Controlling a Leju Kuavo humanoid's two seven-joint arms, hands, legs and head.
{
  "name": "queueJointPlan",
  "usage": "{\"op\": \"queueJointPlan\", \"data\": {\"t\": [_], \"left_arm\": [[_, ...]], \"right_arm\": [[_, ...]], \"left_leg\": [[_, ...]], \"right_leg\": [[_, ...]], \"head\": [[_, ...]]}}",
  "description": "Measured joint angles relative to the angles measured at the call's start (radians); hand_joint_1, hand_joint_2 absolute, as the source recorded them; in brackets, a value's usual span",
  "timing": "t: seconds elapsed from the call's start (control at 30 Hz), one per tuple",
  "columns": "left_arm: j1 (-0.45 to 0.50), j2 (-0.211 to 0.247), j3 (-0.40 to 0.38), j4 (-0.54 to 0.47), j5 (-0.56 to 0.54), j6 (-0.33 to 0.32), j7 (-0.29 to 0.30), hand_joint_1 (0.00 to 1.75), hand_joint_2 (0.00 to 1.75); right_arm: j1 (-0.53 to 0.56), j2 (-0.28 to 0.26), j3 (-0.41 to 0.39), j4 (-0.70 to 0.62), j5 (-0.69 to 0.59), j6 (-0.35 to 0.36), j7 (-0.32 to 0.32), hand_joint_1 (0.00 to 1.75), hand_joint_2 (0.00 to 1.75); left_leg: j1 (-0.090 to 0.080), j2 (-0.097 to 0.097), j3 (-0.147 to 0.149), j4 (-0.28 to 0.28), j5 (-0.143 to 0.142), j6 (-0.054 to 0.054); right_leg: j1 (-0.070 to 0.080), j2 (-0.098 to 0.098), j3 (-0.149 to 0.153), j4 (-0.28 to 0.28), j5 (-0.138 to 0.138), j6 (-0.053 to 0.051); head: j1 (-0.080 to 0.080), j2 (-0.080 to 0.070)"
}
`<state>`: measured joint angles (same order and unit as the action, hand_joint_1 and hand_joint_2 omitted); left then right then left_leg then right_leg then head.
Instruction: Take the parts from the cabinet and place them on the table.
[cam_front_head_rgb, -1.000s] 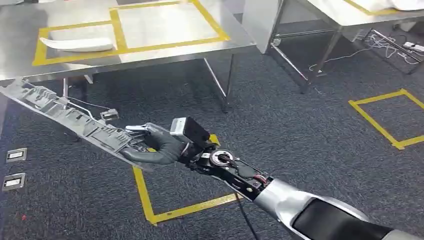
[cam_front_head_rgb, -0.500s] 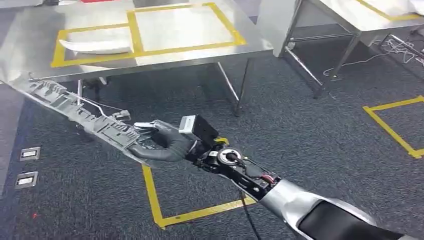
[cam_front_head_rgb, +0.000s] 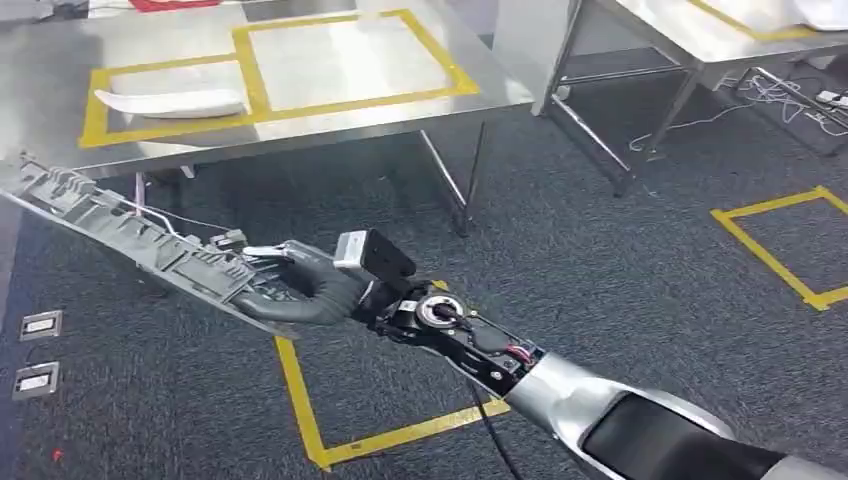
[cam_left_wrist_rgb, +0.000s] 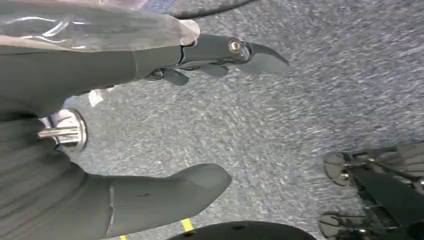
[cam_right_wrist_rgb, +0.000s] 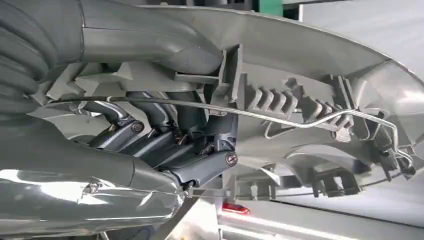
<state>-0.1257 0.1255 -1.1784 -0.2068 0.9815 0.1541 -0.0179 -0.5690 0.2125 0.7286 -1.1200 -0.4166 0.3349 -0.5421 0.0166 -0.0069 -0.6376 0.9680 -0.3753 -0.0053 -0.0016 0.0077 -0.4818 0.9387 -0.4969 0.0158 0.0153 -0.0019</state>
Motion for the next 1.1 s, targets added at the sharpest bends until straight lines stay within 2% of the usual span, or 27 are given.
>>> {"op": "queueJointPlan", "data": {"t": [0.07, 0.1, 0.17, 0.2, 0.23, 0.27, 0.33, 0.37, 0.4, 0.43, 0.5, 0.53, 0.57, 0.6, 0.67, 0.7, 0.73, 0.77, 0.8, 0.87, 0.9, 0.93, 0.97, 1.0, 1.03, 1.07, 1.1], "left_arm": [[0.001, -0.001, 0.000, 0.000, -0.003, 0.000, 0.000, 0.00, 1.75], [0.002, -0.001, 0.000, 0.000, -0.004, 0.000, 0.000, 0.00, 1.75], [0.002, -0.001, 0.000, 0.000, -0.005, 0.000, 0.002, 0.00, 1.75], [0.002, 0.000, 0.000, 0.000, -0.005, 0.000, 0.004, 0.00, 1.75], [0.002, 0.000, 0.000, 0.000, -0.004, 0.000, 0.006, 0.00, 1.75], [0.003, 0.000, 0.000, 0.000, -0.004, 0.000, 0.008, 0.00, 1.75], [0.003, 0.000, 0.000, 0.000, -0.004, -0.002, 0.009, 0.00, 1.75], [0.004, -0.002, 0.000, 0.000, -0.005, -0.002, 0.009, 0.00, 1.75], [0.002, -0.005, 0.000, 0.000, -0.005, -0.002, 0.010, 0.00, 1.75], [0.001, -0.005, 0.000, 0.000, -0.005, -0.002, 0.010, 0.00, 1.75], [0.002, -0.004, 0.000, 0.000, -0.007, -0.002, 0.009, 0.00, 1.75], [-0.004, 0.000, 0.000, 0.000, -0.007, -0.003, 0.009, 0.00, 1.75], [-0.001, 0.000, 0.000, 0.000, -0.007, -0.004, 0.009, 0.00, 1.75], [-0.002, 0.001, 0.000, 0.000, -0.007, -0.006, 0.007, 0.00, 1.75], [-0.002, 0.001, 0.000, 0.000, -0.004, -0.007, 0.007, 0.00, 1.75], [-0.001, 0.002, 0.000, 0.000, -0.004, -0.007, 0.007, 0.00, 1.75], [0.003, 0.002, 0.000, 0.000, -0.004, -0.007, 0.007, 0.00, 1.75], [0.006, 0.002, 0.000, 0.000, -0.004, -0.007, 0.008, 0.00, 1.75], [0.010, 0.003, 0.000, 0.000, -0.003, -0.007, 0.008, 0.00, 1.75], [0.012, 0.006, 0.000, 0.000, -0.003, -0.007, 0.008, 0.00, 1.75], [0.017, 0.004, 0.000, 0.000, -0.003, -0.007, 0.008, 0.00, 1.75], [0.012, 0.007, 0.000, 0.000, -0.003, -0.007, 0.008, 0.00, 1.75], [0.010, 0.007, 0.000, 0.000, -0.004, -0.007, 0.008, 0.00, 1.75], [0.006, 0.008, 0.000, 0.000, -0.003, -0.007, 0.008, 0.00, 1.75], [0.008, 0.008, 0.000, 0.000, -0.003, -0.007, 0.008, 0.00, 1.75], [0.009, 0.008, 0.000, 0.000, -0.003, -0.007, 0.008, 0.00, 1.75], [0.014, 0.008, 0.000, 0.000, -0.003, -0.007, 0.008, 0.00, 1.75]], "right_arm": [[0.000, 0.000, -0.001, 0.000, 0.001, 0.000, -0.002, 1.75, 1.75], [-0.001, 0.000, -0.001, 0.000, 0.001, -0.001, -0.005, 1.75, 1.75], [0.001, -0.001, -0.002, 0.002, 0.001, -0.001, -0.011, 1.75, 1.75], [0.004, -0.002, -0.002, 0.005, 0.001, -0.001, -0.014, 1.75, 1.75], [0.007, -0.002, -0.002, 0.009, 0.001, -0.001, -0.017, 1.75, 1.75], [0.008, -0.002, -0.002, 0.011, 0.001, -0.001, -0.018, 1.75, 1.75], [0.006, -0.002, -0.002, 0.014, 0.001, -0.001, -0.020, 1.75, 1.75], [0.005, -0.002, -0.002, 0.014, 0.001, -0.001, -0.021, 1.75, 1.75], [0.004, -0.002, -0.003, 0.014, 0.001, 0.000, -0.022, 1.75, 1.75], [0.003, -0.002, -0.003, 0.015, 0.002, 0.000, -0.023, 1.75, 1.75], [0.004, -0.002, -0.003, 0.015, 0.002, 0.000, -0.025, 1.75, 1.75], [0.004, -0.001, -0.003, 0.014, 0.002, 0.000, -0.025, 1.75, 1.75], [0.007, 0.001, -0.002, 0.013, 0.002, 0.000, -0.023, 1.75, 1.75], [0.005, 0.002, -0.003, 0.013, 0.000, 0.000, -0.024, 1.75, 1.75], [0.006, 0.002, -0.002, 0.014, 0.001, 0.000, -0.023, 1.75, 1.75], [0.010, 0.002, -0.002, 0.015, 0.001, 0.000, -0.023, 1.75, 1.75], [0.014, 0.002, -0.002, 0.015, 0.001, 0.000, -0.023, 1.75, 1.75], [0.016, 0.002, -0.002, 0.015, 0.001, 0.000, -0.023, 1.75, 1.75], [0.016, 0.002, -0.002, 0.015, 0.001, 0.000, -0.024, 1.75, 1.75], [0.016, 0.002, -0.002, 0.015, 0.001, 0.000, -0.024, 1.75, 1.75], [0.017, 0.001, -0.002, 0.018, 0.001, 0.000, -0.023, 1.75, 1.75], [0.016, 0.002, -0.002, 0.017, 0.001, 0.000, -0.023, 1.75, 1.75], [0.016, 0.003, -0.002, 0.016, 0.001, 0.000, -0.024, 1.75, 1.75], [0.016, 0.004, -0.002, 0.016, 0.001, 0.000, -0.024, 1.75, 1.75], [0.015, 0.005, -0.002, 0.015, 0.001, 0.000, -0.024, 1.75, 1.75], [0.013, 0.006, -0.002, 0.014, 0.001, 0.000, -0.023, 1.75, 1.75], [0.015, 0.006, -0.002, 0.016, 0.001, 0.000, -0.024, 1.75, 1.75]], "left_leg": [[0.004, 0.000, 0.013, -0.005, -0.007, 0.012], [0.004, 0.001, 0.017, -0.005, -0.011, 0.019], [-0.001, 0.001, 0.024, -0.005, -0.018, 0.028], [-0.003, 0.000, 0.029, -0.005, -0.023, 0.030], [-0.005, -0.001, 0.037, -0.004, -0.028, 0.031], [-0.008, -0.003, 0.045, -0.004, -0.032, 0.031], [-0.014, -0.005, 0.064, -0.006, -0.047, 0.030], [-0.013, -0.005, 0.069, -0.008, -0.054, 0.030], [-0.020, -0.006, 0.073, -0.003, -0.062, 0.025], [-0.019, -0.007, 0.074, -0.005, -0.067, 0.019], [-0.016, -0.003, 0.081, -0.014, -0.074, 0.009], [-0.023, -0.001, 0.093, -0.016, -0.082, 0.002], [-0.018, 0.001, 0.097, -0.005, -0.080, -0.001], [-0.018, 0.001, 0.076, 0.046, -0.092, -0.007], [-0.011, 0.001, -0.038, 0.222, -0.144, -0.018], [-0.008, 0.002, -0.097, 0.298, -0.157, -0.023], [-0.004, 0.002, -0.136, 0.328, -0.143, -0.026], [-0.002, 0.002, -0.149, 0.310, -0.102, -0.029], [0.000, 0.002, -0.140, 0.241, -0.032, -0.030], [0.001, 0.007, -0.090, 0.038, 0.113, -0.034], [-0.007, 0.006, -0.075, 0.055, 0.087, -0.042], [-0.009, 0.003, -0.051, 0.023, 0.053, -0.036], [-0.012, -0.001, -0.046, 0.021, 0.027, -0.017], [-0.010, 0.000, -0.036, 0.014, 0.009, -0.006], [-0.010, 0.002, -0.021, 0.008, -0.005, 0.004], [-0.004, -0.002, 0.004, -0.002, -0.015, 0.015], [-0.006, 0.000, 0.033, -0.017, -0.027, 0.022]], "right_leg": [[-0.004, -0.001, 0.001, 0.026, -0.021, 0.012], [-0.004, -0.002, -0.030, 0.088, -0.052, 0.015], [-0.005, -0.002, -0.127, 0.266, -0.118, 0.017], [-0.005, -0.002, -0.172, 0.336, -0.131, 0.017], [-0.005, -0.002, -0.196, 0.355, -0.115, 0.015], [-0.004, -0.002, -0.193, 0.328, -0.081, 0.011], [0.003, -0.002, -0.141, 0.166, 0.034, -0.008], [0.011, -0.003, -0.112, 0.084, 0.080, -0.023], [0.017, -0.006, -0.095, 0.035, 0.071, -0.034], [0.015, -0.010, -0.091, 0.026, 0.062, -0.028], [0.019, -0.006, -0.088, 0.023, 0.053, -0.034], [0.010, -0.001, -0.071, 0.009, 0.053, -0.037], [0.003, -0.001, -0.046, -0.004, 0.057, -0.035], [0.001, -0.003, -0.030, -0.009, 0.049, -0.042], [0.001, -0.005, -0.008, -0.010, 0.028, -0.043], [0.001, -0.005, 0.006, -0.010, 0.014, -0.043], [0.000, -0.004, 0.023, -0.010, 0.000, -0.042], [-0.002, -0.001, 0.043, -0.010, -0.016, -0.039], [-0.005, 0.003, 0.069, -0.010, -0.036, -0.035], [-0.012, 0.004, 0.120, -0.011, -0.080, -0.024], [-0.008, 0.000, 0.116, -0.024, -0.097, -0.014], [-0.007, 0.004, 0.126, -0.028, -0.104, -0.008], [-0.006, 0.004, 0.137, -0.042, -0.109, -0.004], [-0.007, 0.004, 0.166, -0.050, -0.103, 0.002], [-0.007, 0.006, 0.161, -0.027, -0.086, 0.006], [-0.007, 0.005, 0.127, 0.034, -0.062, 0.009], [-0.006, -0.001, 0.075, 0.134, -0.033, 0.008]], "head": [[0.003, 0.000], [0.012, 0.000], [0.023, 0.000], [0.027, 0.000], [0.030, 0.000], [0.032, 0.000], [0.039, 0.000], [0.040, 0.000], [0.035, 0.000], [0.036, 0.000], [0.032, 0.000], [0.030, 0.000], [0.035, 0.000], [0.023, 0.000], [0.006, 0.000], [0.006, 0.000], [0.005, 0.000], [0.002, 0.000], [0.000, 0.000], [-0.005, 0.000], [-0.012, 0.000], [-0.023, 0.000], [-0.020, 0.000], [-0.013, 0.000], [-0.015, 0.000], [-0.011, 0.000], [-0.002, 0.000]]}}
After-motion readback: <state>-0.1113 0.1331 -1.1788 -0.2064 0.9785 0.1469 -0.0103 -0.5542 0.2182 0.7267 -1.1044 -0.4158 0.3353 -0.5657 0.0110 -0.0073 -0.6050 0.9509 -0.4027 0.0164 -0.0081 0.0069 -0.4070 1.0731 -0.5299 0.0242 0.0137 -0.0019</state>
